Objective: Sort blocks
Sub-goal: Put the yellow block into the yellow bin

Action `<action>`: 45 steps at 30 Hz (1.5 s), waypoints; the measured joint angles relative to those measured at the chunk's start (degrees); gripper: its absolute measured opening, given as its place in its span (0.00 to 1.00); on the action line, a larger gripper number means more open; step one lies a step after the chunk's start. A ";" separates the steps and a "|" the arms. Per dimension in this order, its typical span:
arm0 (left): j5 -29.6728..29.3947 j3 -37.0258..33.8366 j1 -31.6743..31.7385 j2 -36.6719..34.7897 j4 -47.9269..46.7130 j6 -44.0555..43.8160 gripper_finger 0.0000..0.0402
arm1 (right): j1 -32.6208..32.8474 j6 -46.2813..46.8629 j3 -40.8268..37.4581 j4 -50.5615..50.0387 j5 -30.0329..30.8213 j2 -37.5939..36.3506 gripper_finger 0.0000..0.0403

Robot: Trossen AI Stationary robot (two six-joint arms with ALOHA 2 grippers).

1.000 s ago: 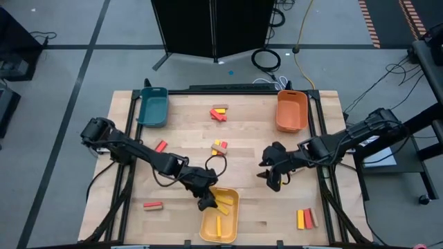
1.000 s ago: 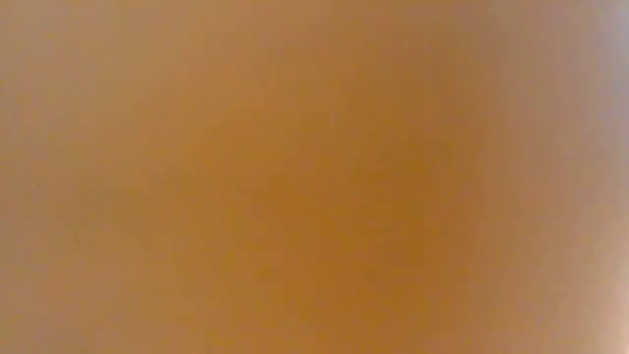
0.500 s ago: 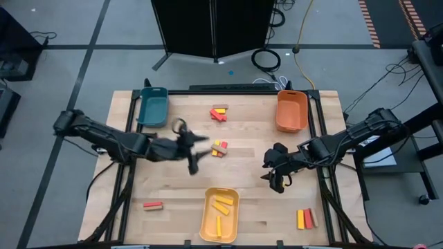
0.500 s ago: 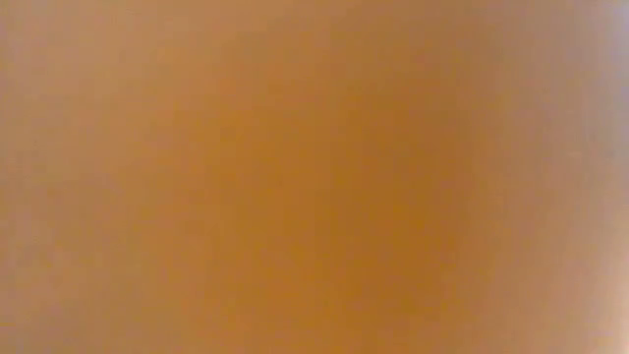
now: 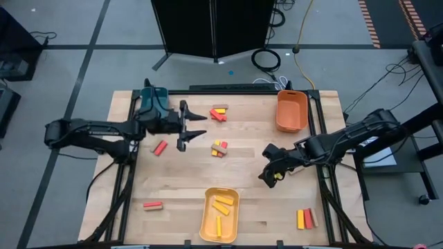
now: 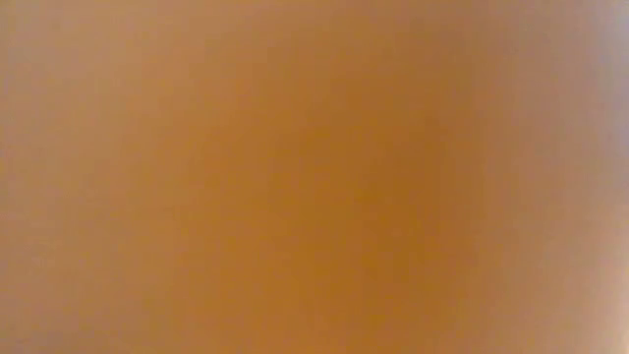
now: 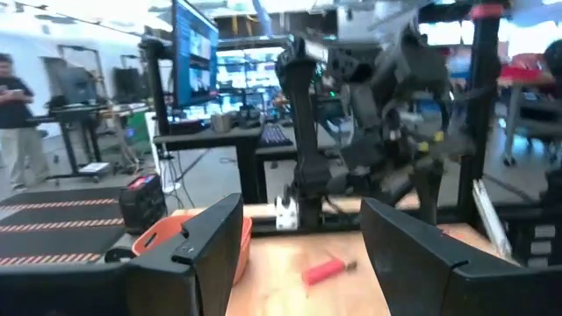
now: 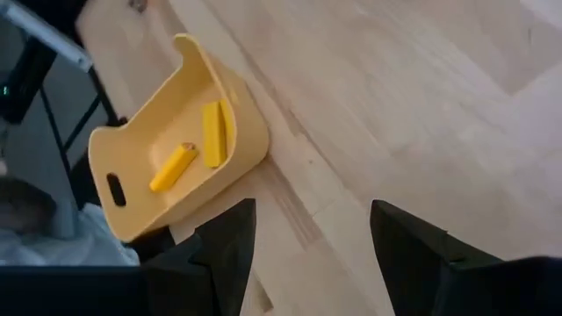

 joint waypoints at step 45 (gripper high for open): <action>30.03 0.73 20.61 3.54 11.56 5.22 0.56 | 18.67 60.75 -6.67 2.60 -29.84 13.86 0.48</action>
